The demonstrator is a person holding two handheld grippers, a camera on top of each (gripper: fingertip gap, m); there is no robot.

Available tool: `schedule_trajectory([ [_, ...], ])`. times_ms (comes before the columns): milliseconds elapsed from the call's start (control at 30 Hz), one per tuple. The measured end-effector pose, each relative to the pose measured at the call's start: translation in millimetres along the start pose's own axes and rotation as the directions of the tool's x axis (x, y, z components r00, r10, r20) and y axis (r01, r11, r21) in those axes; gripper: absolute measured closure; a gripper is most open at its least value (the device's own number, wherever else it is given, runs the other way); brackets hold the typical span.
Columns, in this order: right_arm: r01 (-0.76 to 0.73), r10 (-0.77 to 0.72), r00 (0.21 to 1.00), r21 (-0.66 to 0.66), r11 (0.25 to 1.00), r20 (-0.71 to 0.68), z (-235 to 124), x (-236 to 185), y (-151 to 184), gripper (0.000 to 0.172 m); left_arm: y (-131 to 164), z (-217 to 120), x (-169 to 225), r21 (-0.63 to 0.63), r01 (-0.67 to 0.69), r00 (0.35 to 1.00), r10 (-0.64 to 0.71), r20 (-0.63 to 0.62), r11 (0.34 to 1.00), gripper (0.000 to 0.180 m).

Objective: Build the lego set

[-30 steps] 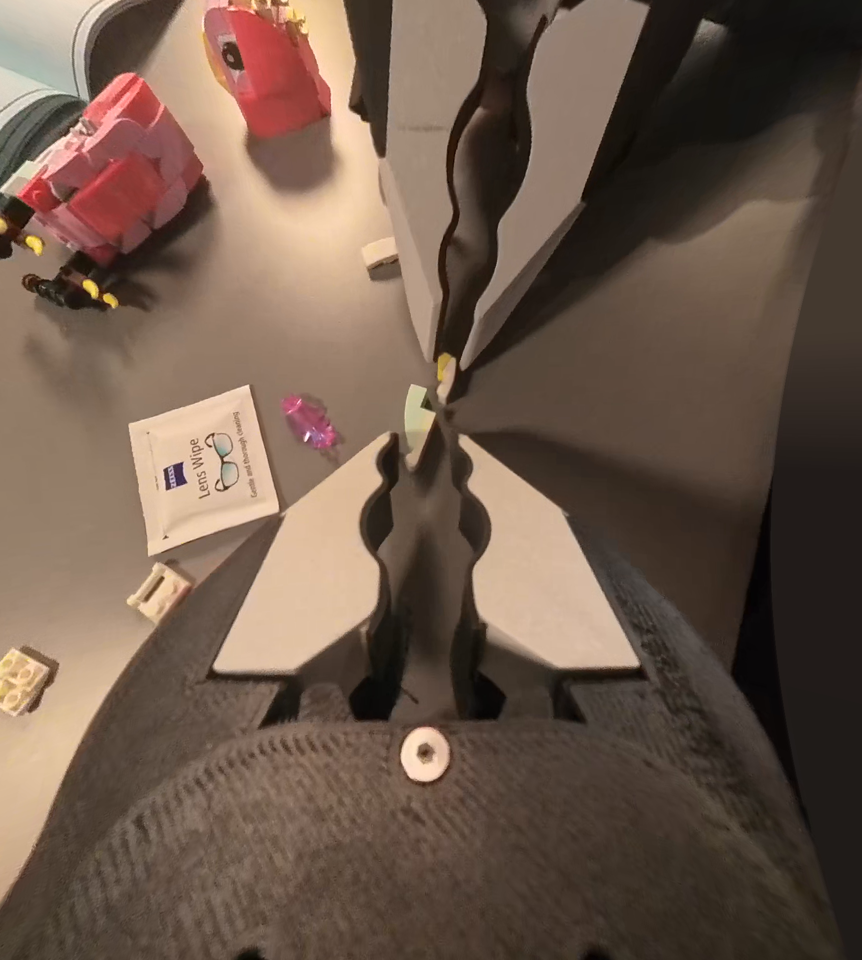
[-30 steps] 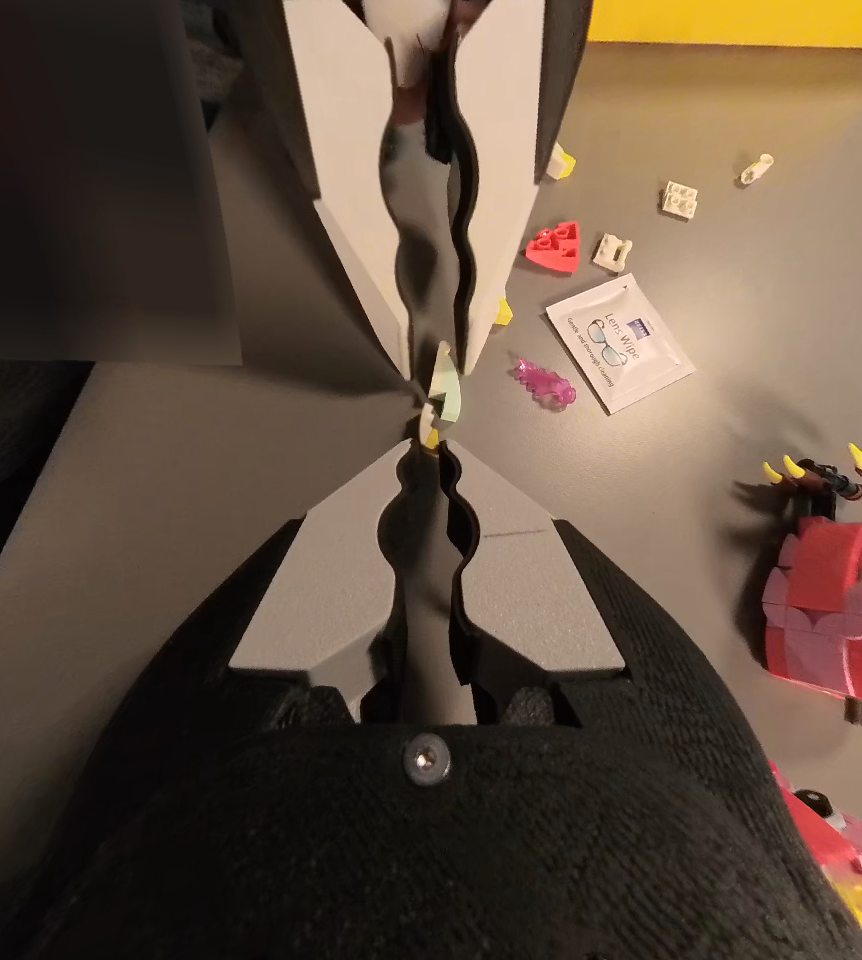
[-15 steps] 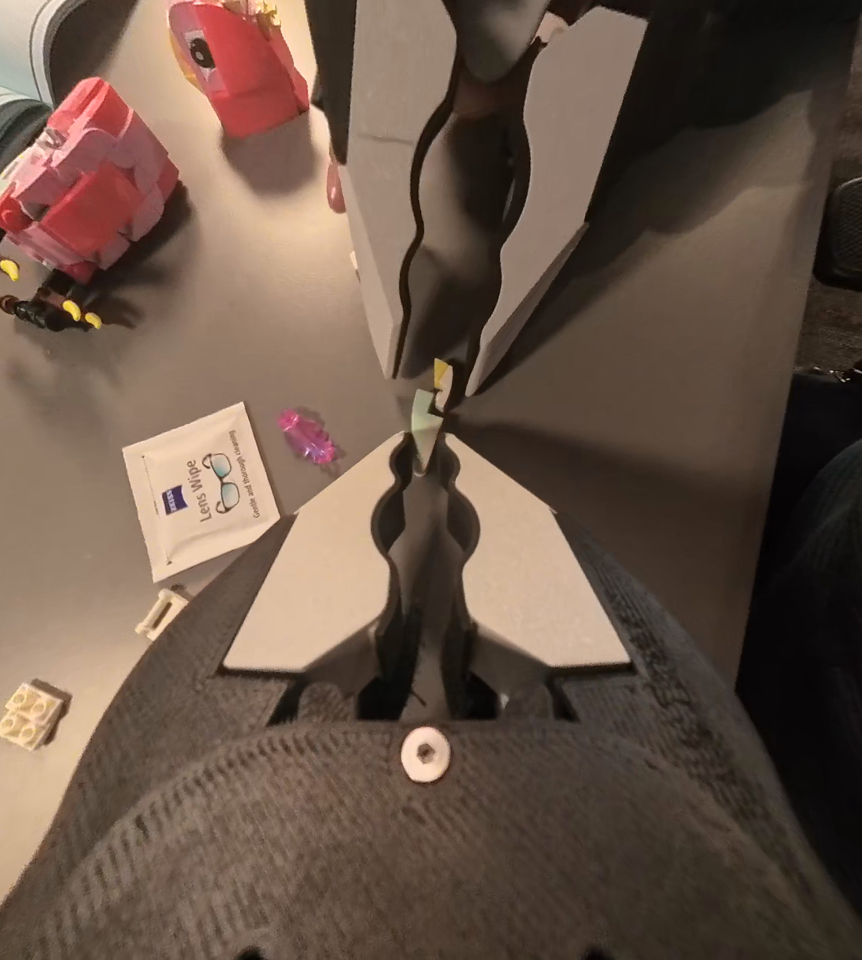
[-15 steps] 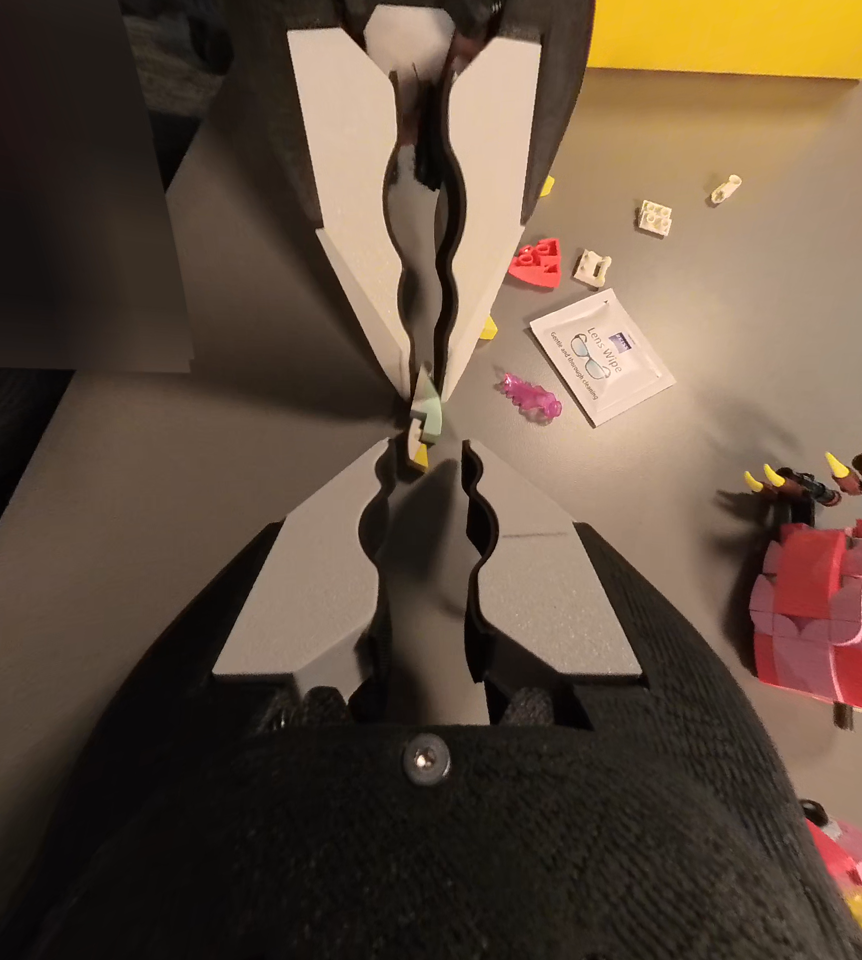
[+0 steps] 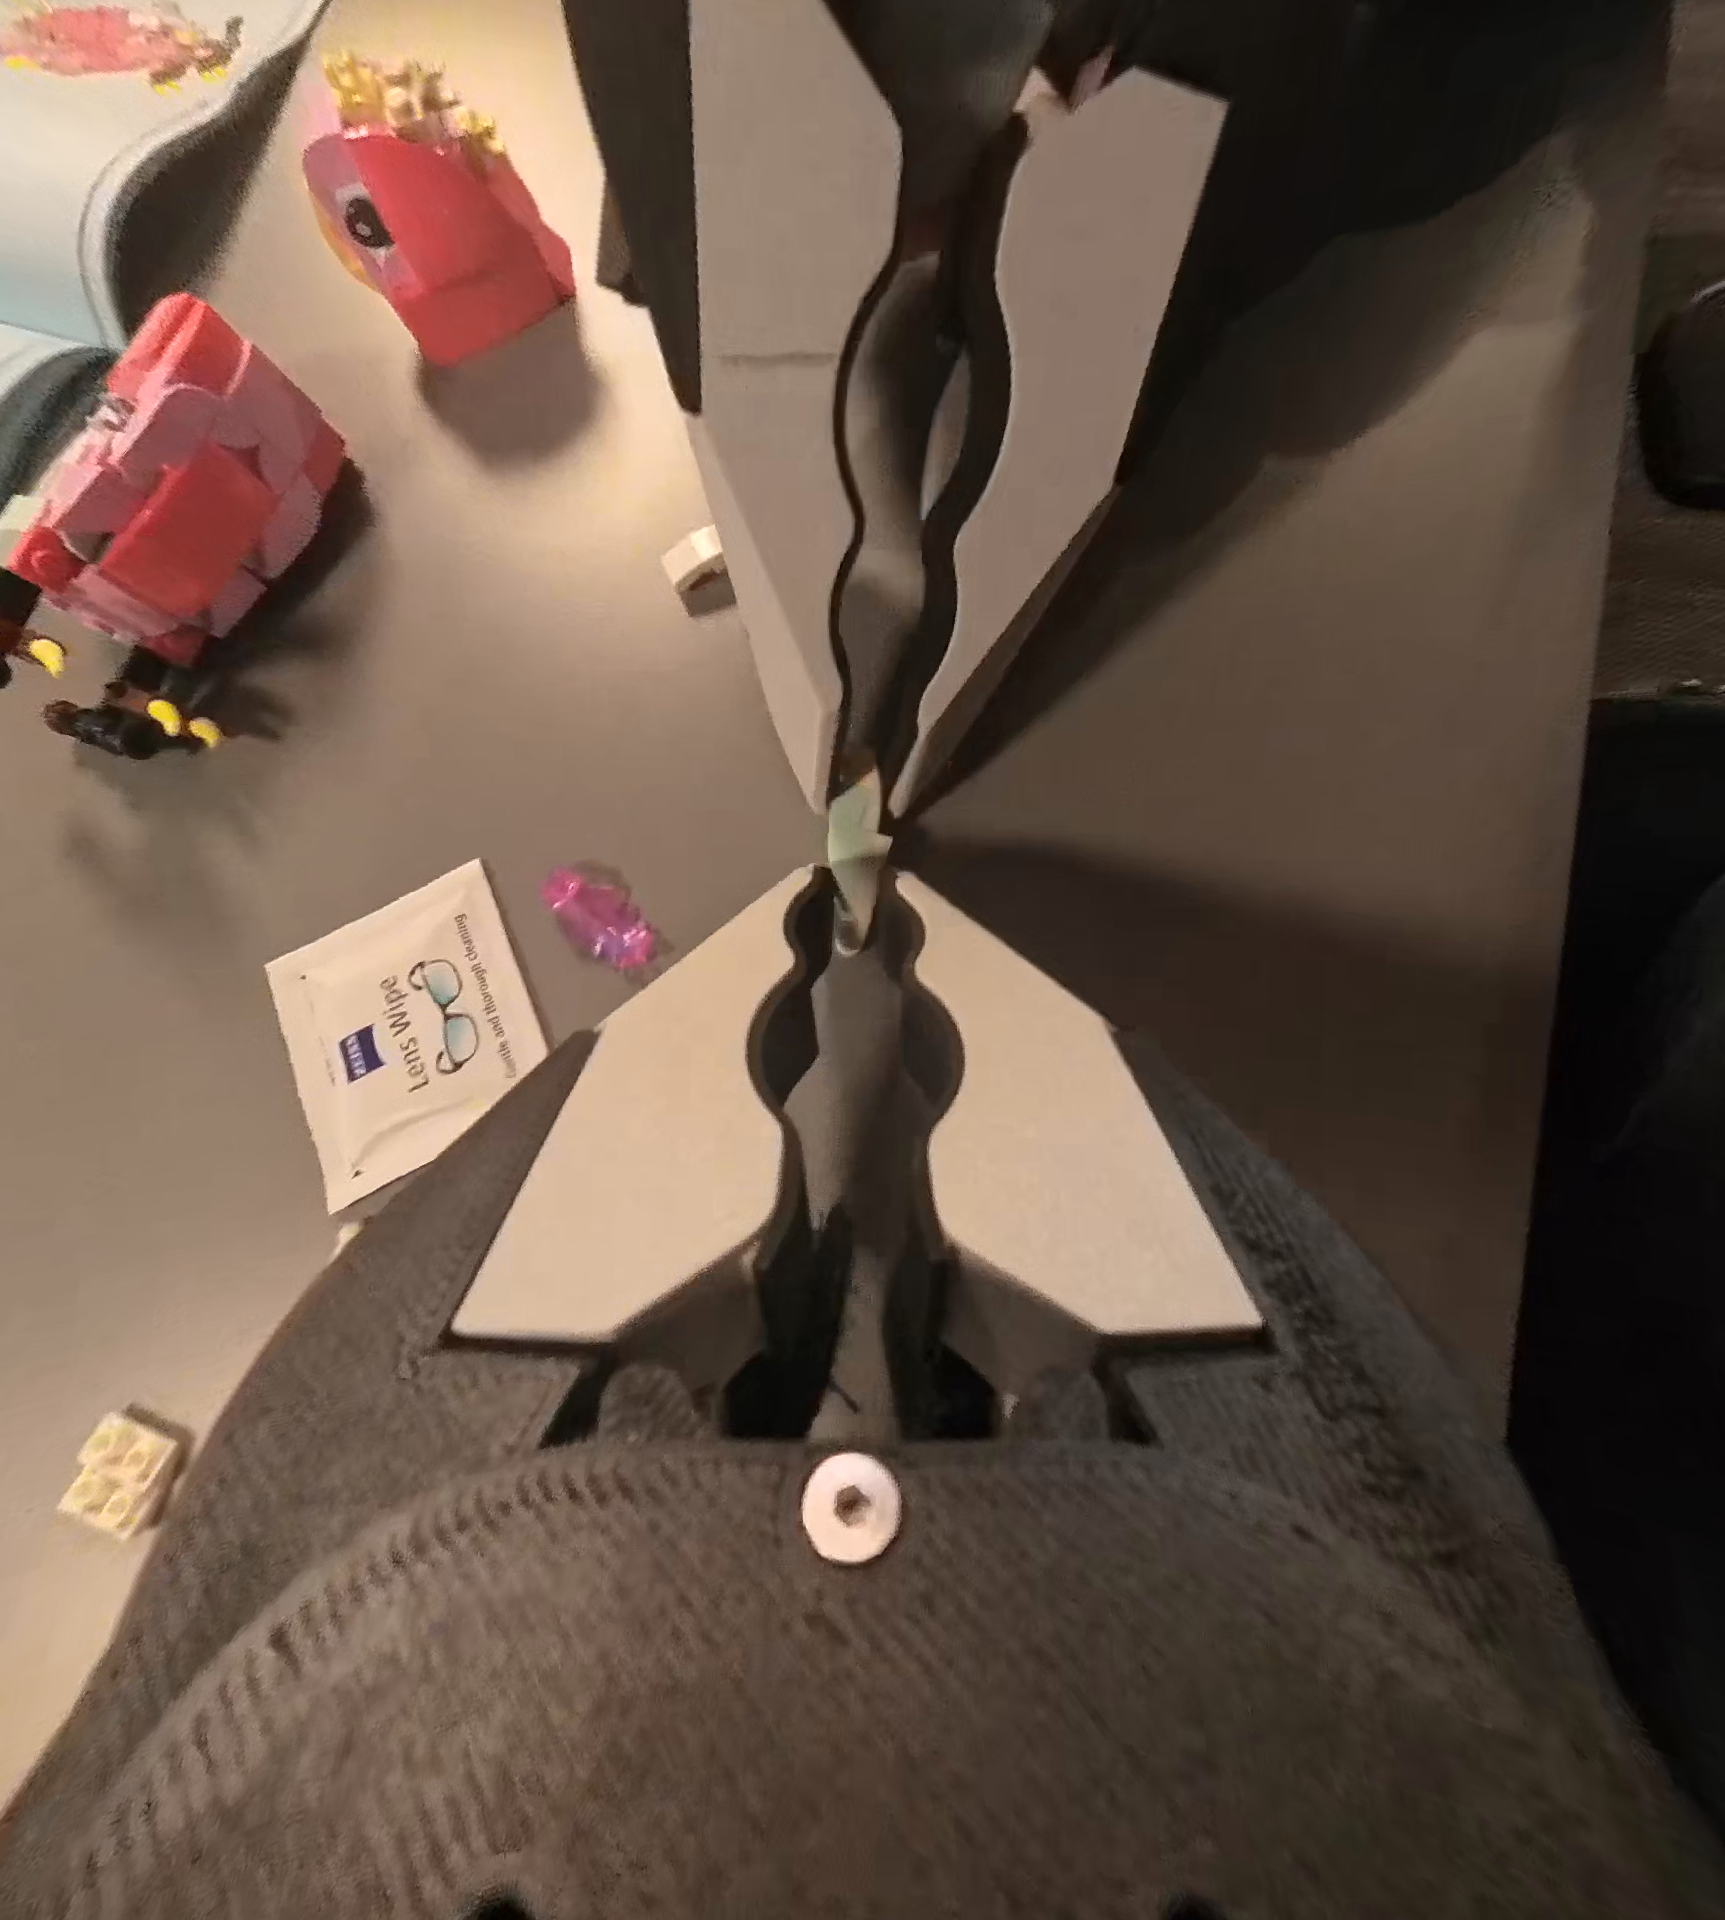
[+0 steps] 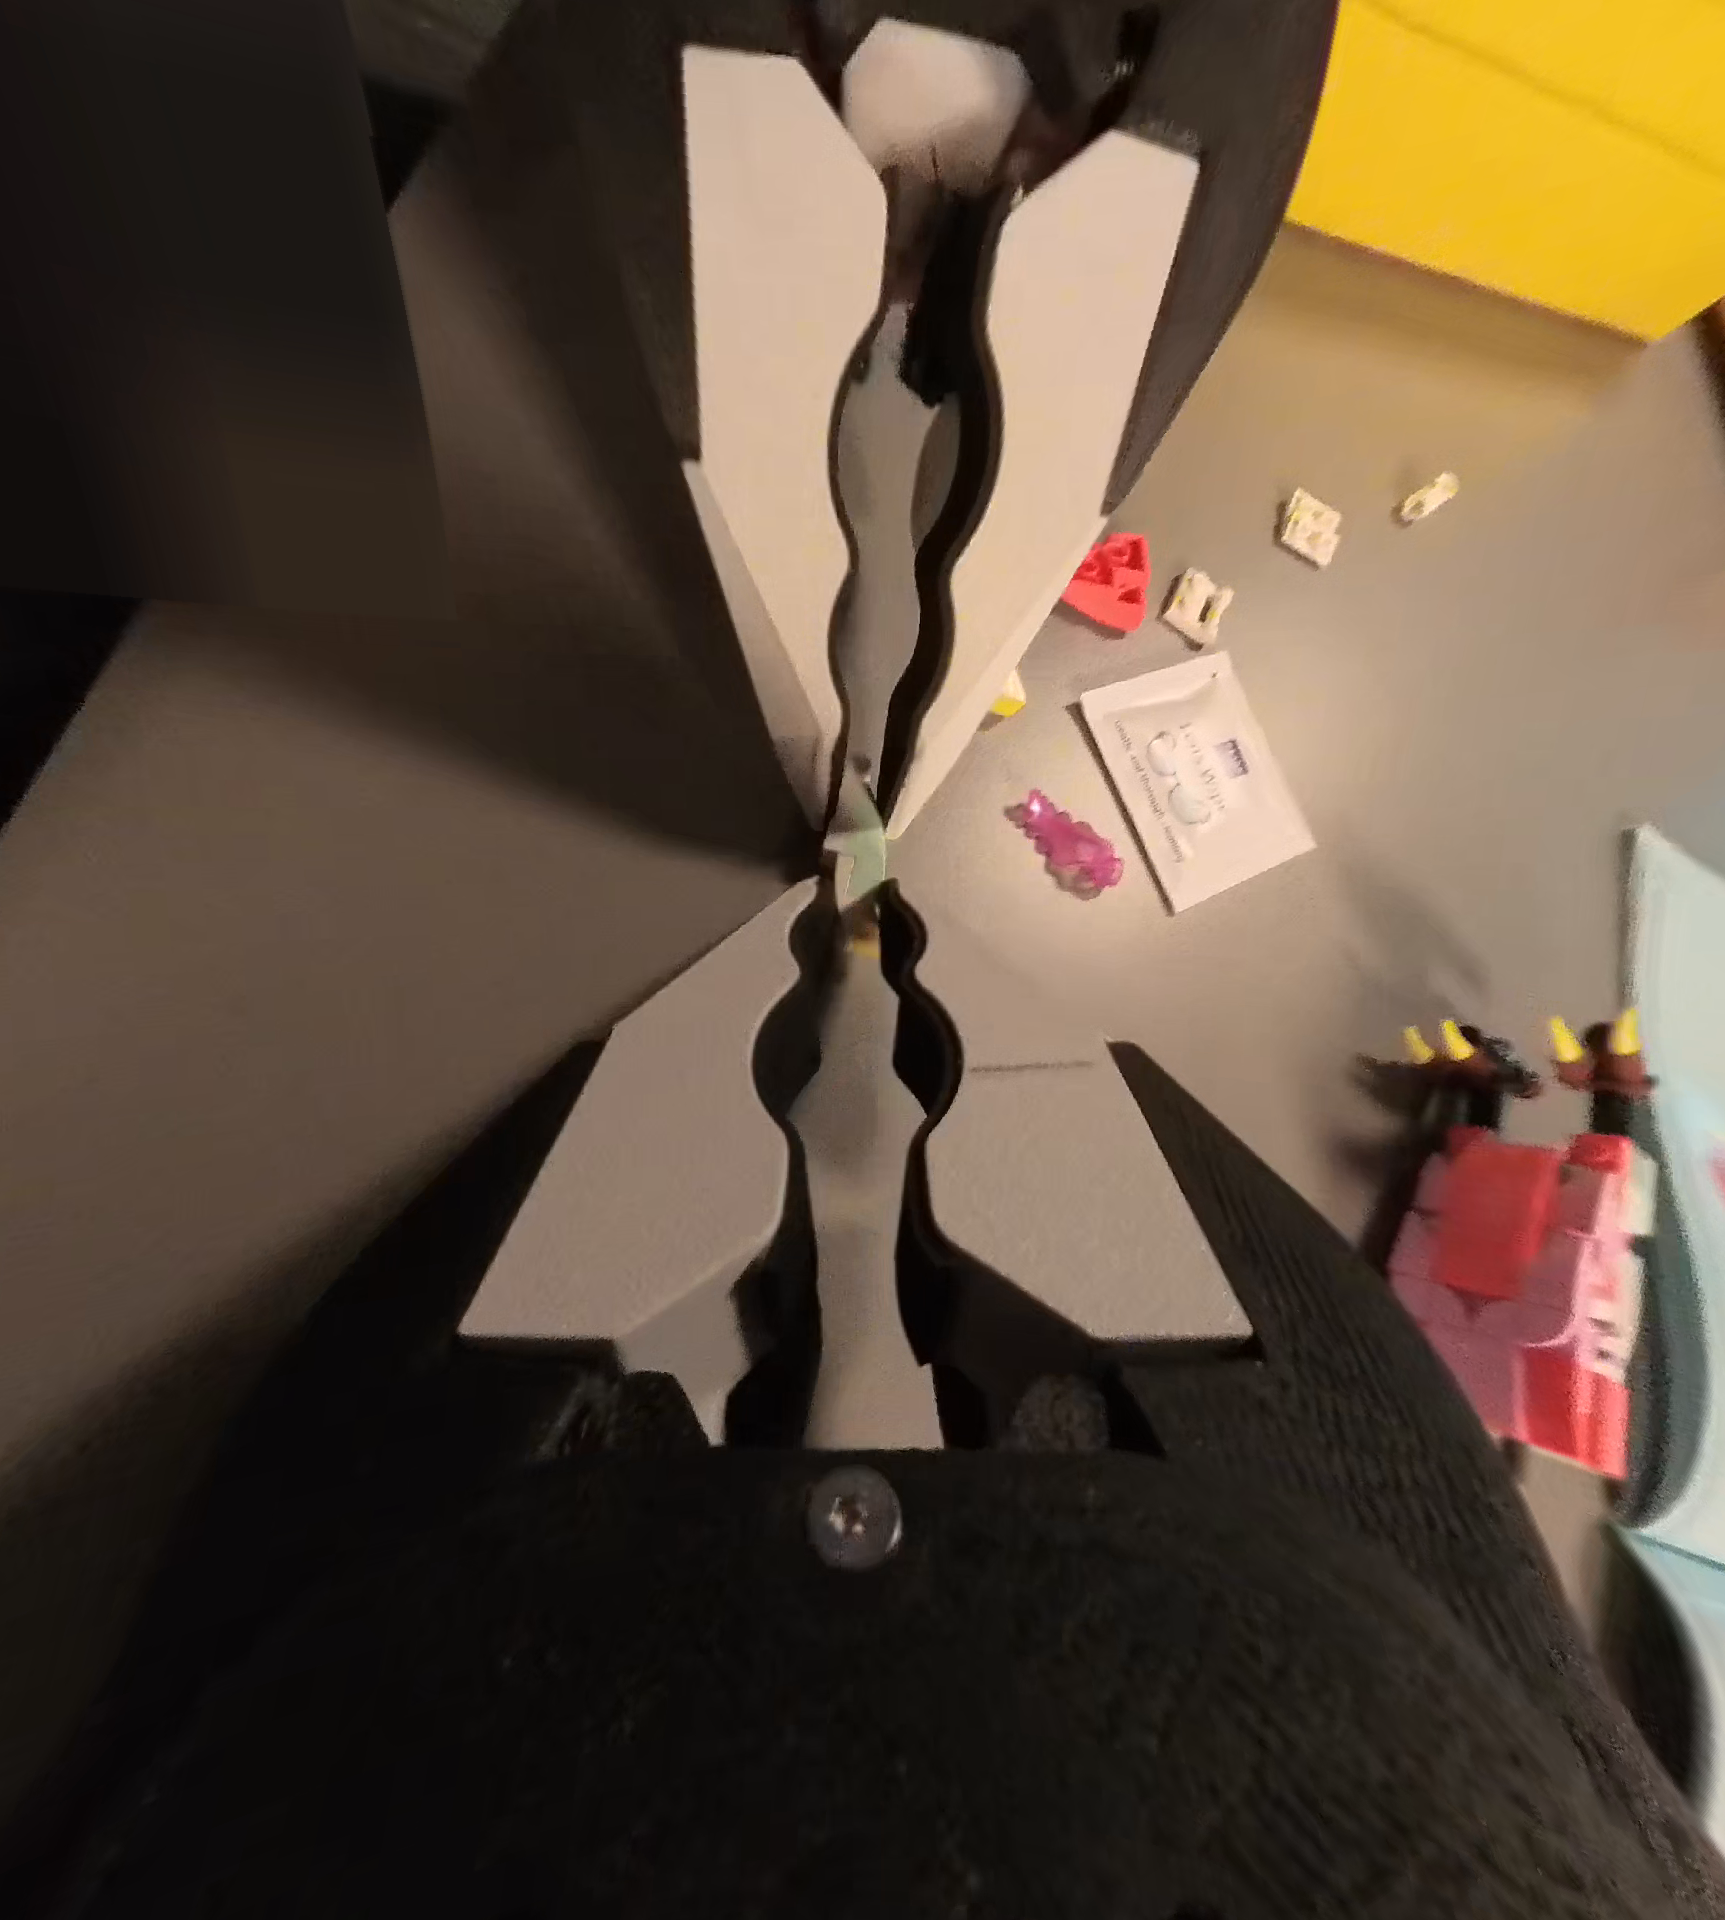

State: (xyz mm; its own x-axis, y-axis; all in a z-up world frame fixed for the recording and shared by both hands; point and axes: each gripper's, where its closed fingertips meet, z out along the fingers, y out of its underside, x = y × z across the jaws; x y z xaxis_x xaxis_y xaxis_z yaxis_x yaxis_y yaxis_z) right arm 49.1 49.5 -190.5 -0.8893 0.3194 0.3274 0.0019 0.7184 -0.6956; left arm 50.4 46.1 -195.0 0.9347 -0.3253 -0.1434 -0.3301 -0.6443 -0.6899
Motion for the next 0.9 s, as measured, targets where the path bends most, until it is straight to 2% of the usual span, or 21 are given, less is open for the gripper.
schedule_trajectory([
  [200, 0.075, -0.072, 0.992, 0.024, 0.997, -0.105, -6, 11, -12, 0.165, -7, -11, -9, 0.055, -0.03, 0.993, 0.024, 0.113, 0.998, 0.173],
  [333, 0.01, -0.005, 0.997, 0.058, 0.998, -0.082, -1, 12, -10, 0.165, -4, -11, -11, 0.031, -0.021, 0.993, 0.018, 0.115, 0.999, 0.173],
  [367, -0.008, 0.014, 0.997, 0.074, 0.997, -0.076, -1, 12, -11, 0.162, -3, -10, -12, 0.033, 0.002, 0.995, -0.005, 0.103, 0.999, 0.173],
  [400, -0.015, 0.022, 0.998, 0.102, 0.995, -0.064, -4, 11, -14, 0.149, -3, -9, -11, 0.038, 0.037, 0.996, -0.04, 0.078, 0.999, 0.173],
  [467, -0.044, 0.049, 0.998, 0.135, 0.99, -0.029, -15, 12, -17, 0.14, 0, -7, -12, 0.027, 0.08, 0.995, -0.081, 0.056, 0.996, 0.173],
  [533, -0.113, 0.116, 0.993, 0.103, 0.988, -0.024, -27, 22, -5, 0.135, 1, -4, -11, 0.016, 0.088, 0.995, -0.088, 0.04, 0.996, 0.173],
  [667, -0.271, 0.271, 0.962, -0.002, 0.963, -0.018, -35, 35, 31, 0.137, 1, 1, -7, -0.001, 0.096, 0.995, -0.096, 0.023, 0.995, 0.172],
  [700, -0.29, 0.289, 0.957, -0.029, 0.957, -0.019, -35, 35, 37, 0.139, 1, 1, -8, -0.002, 0.104, 0.994, -0.104, 0.02, 0.995, 0.172],
  [800, -0.326, 0.326, 0.945, -0.076, 0.942, -0.024, -33, 35, 47, 0.145, 3, -2, -8, 0.0, 0.131, 0.991, -0.131, 0.025, 0.991, 0.15],
  [900, -0.303, 0.301, 0.953, -0.097, 0.948, -0.04, -32, 35, 49, 0.153, 3, -17, -12, 0.049, 0.136, 0.986, -0.14, 0.092, 0.99, 0.15],
])
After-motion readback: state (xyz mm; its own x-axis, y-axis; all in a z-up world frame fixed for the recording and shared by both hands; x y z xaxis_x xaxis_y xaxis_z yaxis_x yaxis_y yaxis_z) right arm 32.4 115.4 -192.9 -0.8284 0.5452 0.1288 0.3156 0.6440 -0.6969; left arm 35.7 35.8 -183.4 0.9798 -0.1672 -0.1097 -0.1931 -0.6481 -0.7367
